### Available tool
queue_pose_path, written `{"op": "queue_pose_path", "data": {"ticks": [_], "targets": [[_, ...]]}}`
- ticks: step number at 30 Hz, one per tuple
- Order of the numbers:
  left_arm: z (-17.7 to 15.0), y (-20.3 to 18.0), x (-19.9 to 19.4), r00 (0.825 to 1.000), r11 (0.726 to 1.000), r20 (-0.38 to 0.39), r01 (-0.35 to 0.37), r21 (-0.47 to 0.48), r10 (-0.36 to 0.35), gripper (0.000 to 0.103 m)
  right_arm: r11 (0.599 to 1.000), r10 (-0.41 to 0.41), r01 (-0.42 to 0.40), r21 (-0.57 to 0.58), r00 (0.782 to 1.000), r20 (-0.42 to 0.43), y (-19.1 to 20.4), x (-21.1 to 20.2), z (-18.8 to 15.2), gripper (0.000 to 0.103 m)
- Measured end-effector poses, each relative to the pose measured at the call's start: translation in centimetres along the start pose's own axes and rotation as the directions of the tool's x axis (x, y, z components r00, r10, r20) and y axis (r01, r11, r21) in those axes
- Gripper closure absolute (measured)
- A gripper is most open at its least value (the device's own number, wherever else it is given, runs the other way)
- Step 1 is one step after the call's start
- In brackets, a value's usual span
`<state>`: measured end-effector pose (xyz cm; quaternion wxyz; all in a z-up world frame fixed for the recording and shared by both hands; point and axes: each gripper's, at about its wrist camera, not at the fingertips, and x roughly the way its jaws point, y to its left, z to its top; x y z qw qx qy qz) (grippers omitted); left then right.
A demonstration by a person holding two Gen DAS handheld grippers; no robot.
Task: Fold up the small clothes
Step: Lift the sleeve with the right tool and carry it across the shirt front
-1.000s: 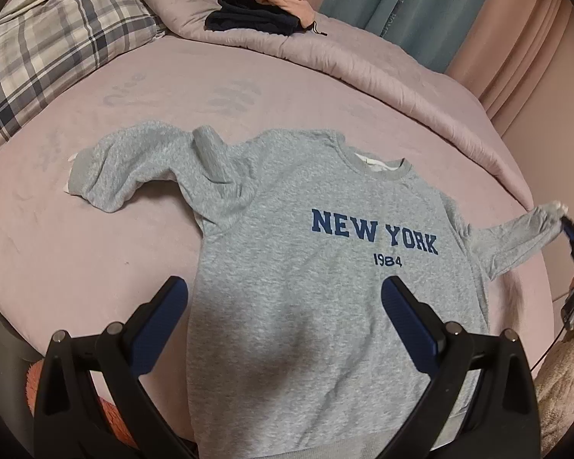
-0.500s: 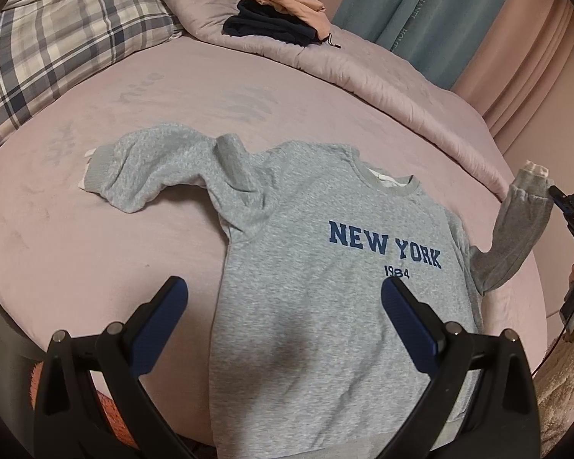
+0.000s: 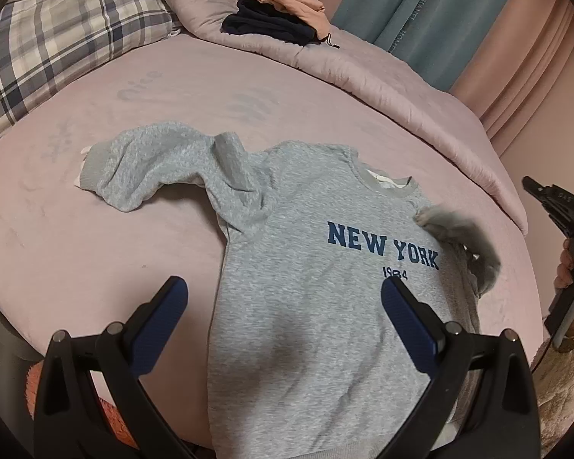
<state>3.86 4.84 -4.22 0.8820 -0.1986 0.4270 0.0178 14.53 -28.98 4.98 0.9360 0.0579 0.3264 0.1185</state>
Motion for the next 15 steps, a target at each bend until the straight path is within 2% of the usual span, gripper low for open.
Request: {"op": "queue_pose_path", "data": {"ticks": [4, 8, 12, 15], "targets": [[0.4, -0.7, 0.6, 1.000, 1.000, -0.022, 0.013, 0.021, -0.013, 0.002, 0.999, 0.013, -0.015, -0.039, 0.998, -0.055, 1.7, 1.4, -1.2, 0.101], [1.7, -3.2, 1.6, 0.995, 0.994, -0.035, 0.093, 0.054, -0.091, 0.002, 1.000, 0.016, -0.017, -0.002, 0.995, -0.100, 1.0, 1.6, -2.0, 0.101], [3.2, -6.7, 4.4, 0.980, 0.981, -0.091, 0.184, 0.059, -0.178, 0.002, 0.998, -0.010, 0.019, 0.052, 0.987, -0.158, -1.2, 1.7, -2.9, 0.101], [4.1, -9.8, 7.7, 0.955, 0.965, -0.160, 0.260, 0.045, -0.250, 0.006, 0.993, -0.033, 0.054, 0.109, 0.983, -0.181, -3.9, 1.0, -4.1, 0.101]]}}
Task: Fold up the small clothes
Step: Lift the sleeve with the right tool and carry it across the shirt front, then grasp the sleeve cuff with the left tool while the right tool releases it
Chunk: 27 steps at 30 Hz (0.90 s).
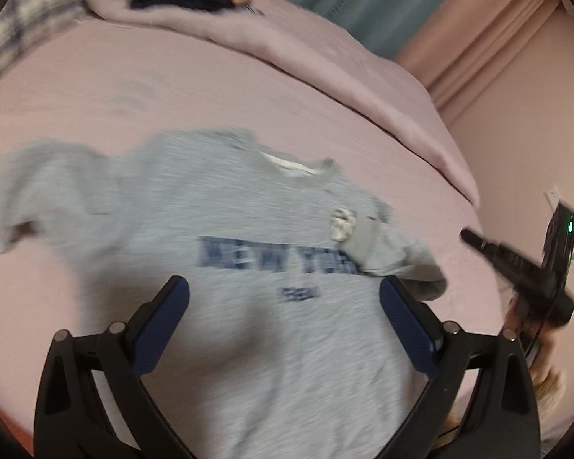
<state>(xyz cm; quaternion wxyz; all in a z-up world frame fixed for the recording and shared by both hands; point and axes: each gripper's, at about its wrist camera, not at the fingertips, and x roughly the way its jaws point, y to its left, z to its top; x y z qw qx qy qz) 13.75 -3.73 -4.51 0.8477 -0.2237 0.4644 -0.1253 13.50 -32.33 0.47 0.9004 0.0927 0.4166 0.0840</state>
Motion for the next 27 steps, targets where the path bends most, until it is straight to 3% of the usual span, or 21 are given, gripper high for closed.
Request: {"op": "queue_pose_path", "data": {"ticks": [2, 7, 11, 14, 16, 17, 18, 21, 23, 25, 27], "targets": [[1.0, -1.5, 2.9, 0.998, 0.999, -0.042, 0.047, -0.005, -0.047, 0.008, 0.999, 0.004, -0.004, 0.049, 1.000, -0.008, -1.9, -0.2, -0.7, 0.101], [2.5, -4.2, 10.5, 0.987, 0.997, -0.144, 0.074, -0.028, -0.077, 0.012, 0.986, -0.019, 0.023, 0.164, 0.999, -0.027, -6.5, 0.2, -2.3, 0.101], [2.8, -4.9, 14.7, 0.975, 0.992, -0.196, 0.095, -0.081, -0.109, 0.022, 0.973, 0.008, 0.002, 0.232, 0.999, -0.044, -8.8, 1.2, -3.4, 0.101], [2.7, -5.2, 17.1, 0.967, 0.990, -0.236, 0.072, -0.118, -0.098, 0.029, 0.961, 0.016, -0.005, 0.277, 0.999, -0.036, -10.1, 2.0, -4.2, 0.101], [2.5, -5.2, 17.7, 0.970, 0.988, -0.223, 0.070, -0.135, -0.099, 0.033, 0.951, 0.030, -0.019, 0.307, 0.999, -0.032, -10.7, 2.6, -4.7, 0.101], [2.6, -5.4, 17.5, 0.975, 0.989, -0.196, 0.077, -0.127, -0.101, 0.040, 0.949, 0.038, -0.026, 0.316, 0.999, -0.033, -10.9, 2.8, -4.7, 0.101], [2.5, -5.7, 17.5, 0.976, 0.989, -0.186, 0.087, -0.122, -0.109, 0.054, 0.946, 0.050, -0.036, 0.324, 0.998, -0.036, -11.1, 3.2, -4.9, 0.101], [2.4, -5.8, 18.7, 0.967, 0.983, -0.210, 0.114, -0.147, -0.144, 0.078, 0.944, 0.061, -0.042, 0.328, 0.997, -0.046, -11.4, 3.8, -5.0, 0.101], [2.5, -5.5, 18.0, 0.973, 0.981, -0.174, 0.125, -0.148, -0.150, 0.083, 0.941, 0.066, -0.049, 0.334, 0.997, -0.042, -11.5, 3.9, -4.9, 0.101], [3.1, -5.1, 16.3, 0.975, 0.968, -0.109, 0.174, -0.179, -0.196, 0.084, 0.939, 0.080, -0.064, 0.338, 0.996, -0.035, -11.6, 3.7, -4.9, 0.101], [3.8, -4.8, 14.3, 0.981, 0.969, -0.042, 0.181, -0.169, -0.191, 0.085, 0.942, 0.084, -0.070, 0.330, 0.996, -0.028, -11.5, 3.5, -4.8, 0.101]]}}
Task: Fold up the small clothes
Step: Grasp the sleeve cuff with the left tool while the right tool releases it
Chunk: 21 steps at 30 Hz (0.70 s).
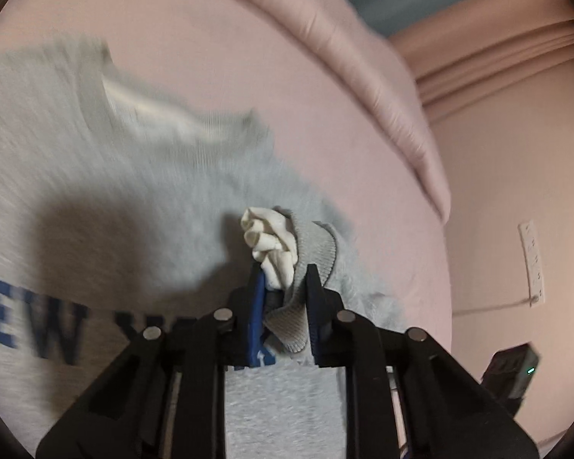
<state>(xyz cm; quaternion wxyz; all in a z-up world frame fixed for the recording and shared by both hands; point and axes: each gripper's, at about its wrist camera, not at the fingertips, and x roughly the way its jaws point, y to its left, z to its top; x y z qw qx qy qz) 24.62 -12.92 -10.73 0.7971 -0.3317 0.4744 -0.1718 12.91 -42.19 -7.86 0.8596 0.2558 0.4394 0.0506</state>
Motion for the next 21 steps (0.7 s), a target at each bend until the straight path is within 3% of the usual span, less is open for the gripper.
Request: {"op": "queue_pose_path", "data": {"ticks": [4, 7, 13, 16, 17, 21], "targets": [[1.2, -1.0, -4.6, 0.996, 0.999, 0.091, 0.000, 0.043, -0.004, 0.085, 1.000, 0.024, -0.024, -0.015, 1.000, 0.002, 0.3, -0.3, 0.1, 0.101], [1.7, -1.1, -7.7, 0.989, 0.995, 0.141, -0.059, 0.083, 0.047, 0.085, 0.999, 0.024, -0.024, -0.034, 1.000, 0.003, 1.0, -0.3, 0.2, 0.101], [1.5, 1.4, -10.0, 0.974, 0.983, 0.168, -0.166, 0.079, 0.151, 0.085, 0.994, 0.051, -0.055, -0.099, 0.998, -0.042, 3.1, 1.0, 0.5, 0.098], [1.4, 3.6, -10.8, 0.961, 0.972, 0.175, -0.228, 0.057, 0.215, 0.085, 0.994, 0.030, -0.040, -0.100, 0.994, -0.102, 3.2, 2.6, 0.5, 0.077], [1.4, 4.1, -10.5, 0.958, 0.969, 0.174, -0.242, 0.054, 0.229, 0.085, 0.994, 0.031, -0.043, -0.099, 0.993, -0.117, 3.1, 3.0, 0.5, 0.064], [1.1, 6.7, -9.8, 0.960, 0.966, 0.109, -0.260, 0.015, 0.257, 0.085, 0.994, 0.048, -0.063, -0.088, 0.986, -0.158, 3.3, 4.3, 0.0, 0.061]]}}
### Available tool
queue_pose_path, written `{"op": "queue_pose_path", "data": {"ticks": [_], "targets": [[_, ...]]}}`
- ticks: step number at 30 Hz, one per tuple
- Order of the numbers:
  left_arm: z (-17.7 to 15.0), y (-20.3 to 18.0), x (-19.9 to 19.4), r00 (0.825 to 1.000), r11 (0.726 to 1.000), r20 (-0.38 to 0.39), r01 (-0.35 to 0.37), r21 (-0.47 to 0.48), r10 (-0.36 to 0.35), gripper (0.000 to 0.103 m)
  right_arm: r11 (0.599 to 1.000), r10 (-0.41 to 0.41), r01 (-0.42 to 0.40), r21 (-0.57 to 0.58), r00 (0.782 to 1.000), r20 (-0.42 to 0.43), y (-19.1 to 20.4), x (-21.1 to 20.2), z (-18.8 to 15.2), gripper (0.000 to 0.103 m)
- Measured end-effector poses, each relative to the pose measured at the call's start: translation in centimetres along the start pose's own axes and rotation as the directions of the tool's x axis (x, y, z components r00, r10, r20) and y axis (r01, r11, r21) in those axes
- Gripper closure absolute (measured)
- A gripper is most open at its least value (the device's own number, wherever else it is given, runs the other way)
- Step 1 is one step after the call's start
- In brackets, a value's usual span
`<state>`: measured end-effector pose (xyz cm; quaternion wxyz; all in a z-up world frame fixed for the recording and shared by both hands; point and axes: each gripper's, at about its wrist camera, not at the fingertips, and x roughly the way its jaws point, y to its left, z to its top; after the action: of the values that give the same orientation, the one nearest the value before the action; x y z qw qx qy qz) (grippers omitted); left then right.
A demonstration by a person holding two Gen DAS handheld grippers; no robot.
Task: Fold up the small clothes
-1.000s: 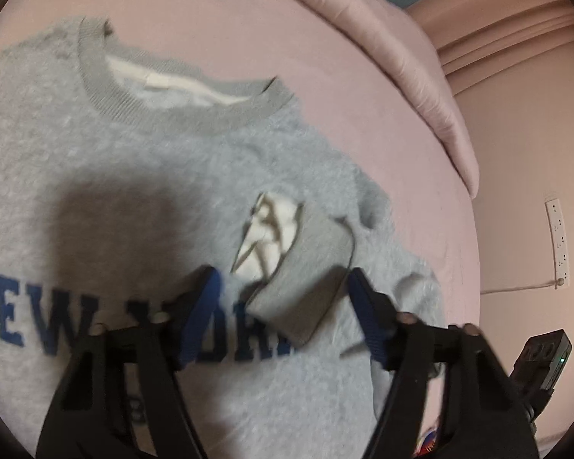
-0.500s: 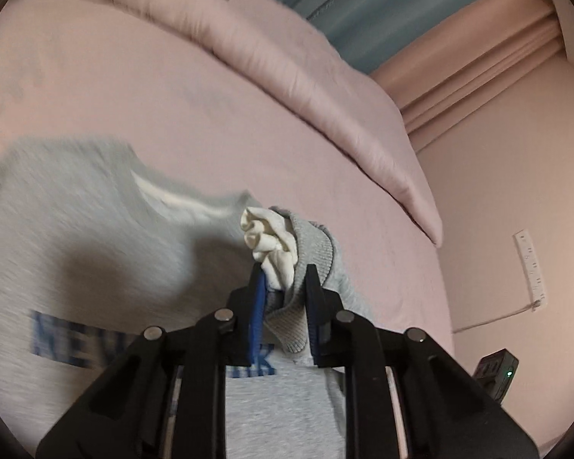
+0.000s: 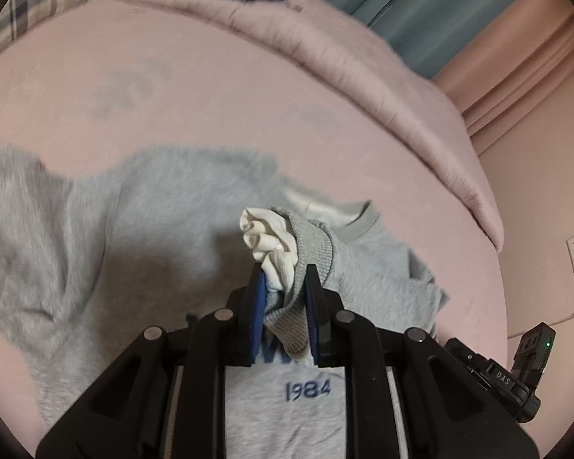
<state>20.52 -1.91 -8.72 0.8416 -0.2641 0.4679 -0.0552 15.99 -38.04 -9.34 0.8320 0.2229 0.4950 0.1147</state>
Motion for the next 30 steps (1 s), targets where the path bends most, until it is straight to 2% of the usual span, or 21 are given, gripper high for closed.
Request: {"op": "queue_pose_path", "data": {"ticks": [4, 7, 10, 16, 19, 20, 21, 26, 30], "targets": [[-0.6, 0.8, 0.8, 0.999, 1.000, -0.032, -0.003, -0.017, 0.003, 0.085, 1.000, 0.016, -0.016, -0.008, 0.999, -0.037, 0.9, 0.9, -0.9, 0.061], [-0.5, 0.9, 1.1, 0.999, 1.000, -0.040, -0.002, -0.031, 0.001, 0.085, 0.999, 0.008, -0.009, -0.033, 0.999, -0.032, 2.0, 0.8, -1.0, 0.061], [-0.8, 1.3, 0.7, 0.999, 0.999, -0.040, 0.001, -0.048, -0.003, 0.085, 0.995, -0.071, 0.070, -0.065, 0.997, -0.021, 2.9, 1.4, 0.1, 0.061], [-2.8, 2.0, -0.7, 0.999, 0.998, -0.031, -0.035, -0.045, 0.034, 0.084, 0.996, -0.076, 0.072, -0.055, 0.995, -0.063, 2.8, 4.8, 3.2, 0.061], [-3.9, 2.8, 0.4, 0.995, 0.996, -0.066, -0.081, -0.038, 0.078, 0.084, 0.995, -0.086, 0.082, -0.050, 0.993, -0.085, 2.4, 6.2, 3.5, 0.077], [-4.1, 3.1, 0.7, 0.994, 0.995, -0.072, -0.083, -0.046, 0.080, 0.084, 0.996, -0.087, 0.084, -0.039, 0.993, -0.080, 2.3, 6.5, 3.6, 0.086], [-4.1, 3.4, 0.7, 0.995, 0.995, -0.073, -0.074, -0.063, 0.069, 0.084, 0.996, -0.083, 0.081, -0.037, 0.994, -0.069, 2.3, 6.5, 3.6, 0.089], [-3.8, 3.2, 0.6, 0.996, 0.997, -0.085, -0.032, -0.070, 0.026, 0.084, 1.000, -0.029, 0.029, -0.002, 1.000, 0.004, 1.8, 5.0, 4.2, 0.091], [-4.0, 3.1, 0.9, 0.995, 0.997, -0.078, -0.062, -0.046, 0.058, 0.084, 0.994, -0.097, 0.096, -0.049, 0.995, -0.019, 2.0, 6.2, 4.3, 0.091]]}}
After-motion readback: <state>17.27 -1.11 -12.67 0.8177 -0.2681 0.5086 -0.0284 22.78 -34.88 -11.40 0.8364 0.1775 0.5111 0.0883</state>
